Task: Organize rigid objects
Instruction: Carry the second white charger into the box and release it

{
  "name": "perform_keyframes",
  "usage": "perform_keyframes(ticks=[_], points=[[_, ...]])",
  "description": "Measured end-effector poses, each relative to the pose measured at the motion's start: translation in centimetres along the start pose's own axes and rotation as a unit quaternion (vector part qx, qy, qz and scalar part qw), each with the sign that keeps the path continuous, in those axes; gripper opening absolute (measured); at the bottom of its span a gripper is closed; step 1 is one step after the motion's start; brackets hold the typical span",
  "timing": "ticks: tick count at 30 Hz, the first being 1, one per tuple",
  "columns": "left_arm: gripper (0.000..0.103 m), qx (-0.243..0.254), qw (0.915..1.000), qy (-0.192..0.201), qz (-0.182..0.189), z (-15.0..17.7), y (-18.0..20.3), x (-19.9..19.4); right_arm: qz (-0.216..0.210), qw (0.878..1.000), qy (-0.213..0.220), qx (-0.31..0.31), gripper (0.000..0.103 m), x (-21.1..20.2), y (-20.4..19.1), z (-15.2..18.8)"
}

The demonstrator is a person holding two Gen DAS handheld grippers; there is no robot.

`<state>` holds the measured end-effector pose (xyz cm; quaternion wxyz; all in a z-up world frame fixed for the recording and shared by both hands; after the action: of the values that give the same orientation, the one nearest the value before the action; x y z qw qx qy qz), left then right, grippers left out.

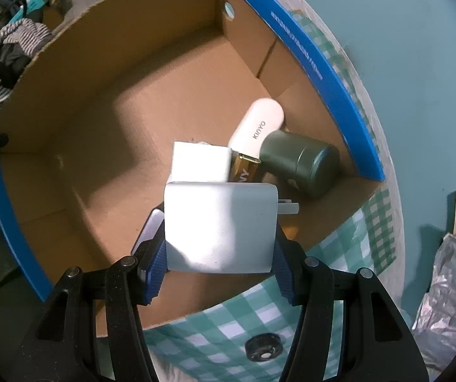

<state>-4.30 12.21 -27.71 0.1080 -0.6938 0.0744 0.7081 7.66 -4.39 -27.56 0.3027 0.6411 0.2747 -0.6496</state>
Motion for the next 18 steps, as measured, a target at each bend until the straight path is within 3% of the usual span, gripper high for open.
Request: perform_keyframes(ticks=[10, 18], points=[[0.014, 0.003, 1.0, 0.001, 0.002, 0.1, 0.0, 0.0, 0.014, 1.0, 0.017, 0.014, 0.059, -0.5, 0.7, -0.5], [0.014, 0.006, 1.0, -0.001, 0.003, 0.2, 0.2, 0.0, -0.006, 0.997, 0.048, 0.065, 0.059, -3.3, 1.8, -0.5]])
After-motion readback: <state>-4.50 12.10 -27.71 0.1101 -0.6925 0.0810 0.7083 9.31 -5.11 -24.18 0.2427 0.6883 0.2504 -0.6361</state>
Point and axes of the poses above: each gripper's, at about its wrist camera, not at the fingertips, and x roughly the way its jaws point, y to its right, z to its underside, the point moved 8 cm from there along x, roughly the way its jaws point, and after that the axes turned 12 degrees about x, right-handed, at the moved point
